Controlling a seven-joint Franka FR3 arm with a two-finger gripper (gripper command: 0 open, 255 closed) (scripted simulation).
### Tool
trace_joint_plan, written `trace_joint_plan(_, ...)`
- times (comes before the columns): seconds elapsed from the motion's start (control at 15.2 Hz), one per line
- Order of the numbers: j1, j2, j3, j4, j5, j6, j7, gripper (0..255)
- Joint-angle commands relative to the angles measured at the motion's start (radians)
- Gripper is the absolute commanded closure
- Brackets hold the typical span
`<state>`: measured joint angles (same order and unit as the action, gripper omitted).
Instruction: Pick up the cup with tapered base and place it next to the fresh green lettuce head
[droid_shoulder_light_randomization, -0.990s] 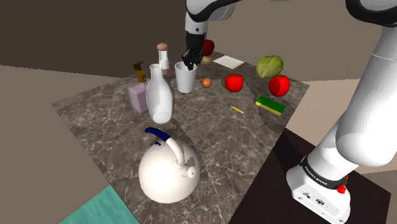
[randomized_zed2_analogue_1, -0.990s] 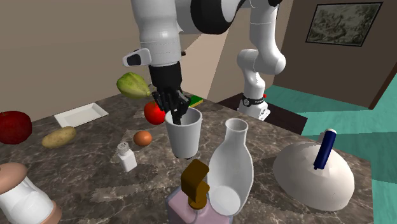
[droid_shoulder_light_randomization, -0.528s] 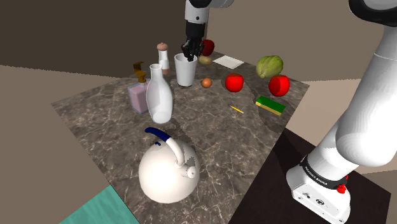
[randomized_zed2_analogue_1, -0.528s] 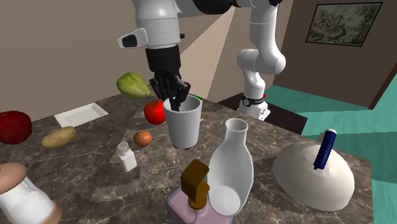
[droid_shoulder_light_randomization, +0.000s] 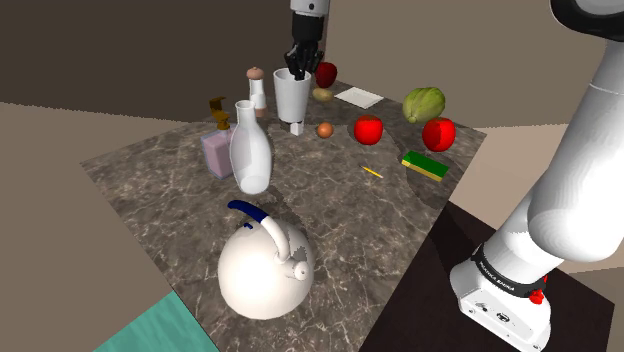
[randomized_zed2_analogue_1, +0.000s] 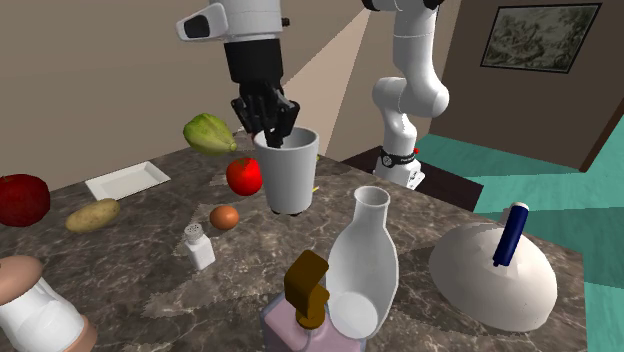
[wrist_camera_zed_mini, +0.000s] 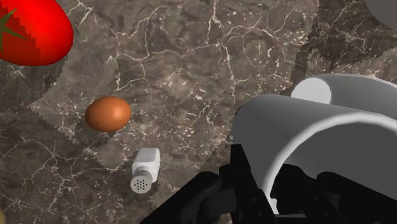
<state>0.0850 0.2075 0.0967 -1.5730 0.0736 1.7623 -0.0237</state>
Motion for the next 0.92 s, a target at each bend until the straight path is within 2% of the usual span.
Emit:
trace_joint_plan(0.0,0.000,0.000,0.000,0.027,0.000,-0.027,0.002,255)
trace_joint_plan(0.59,0.000,0.013,0.000,0.154,-0.003,-0.141,0.011,255)
trace_joint_plan(0.86,-0.055,-0.015,-0.034,0.119,0.005,-0.141,-0.079,255)
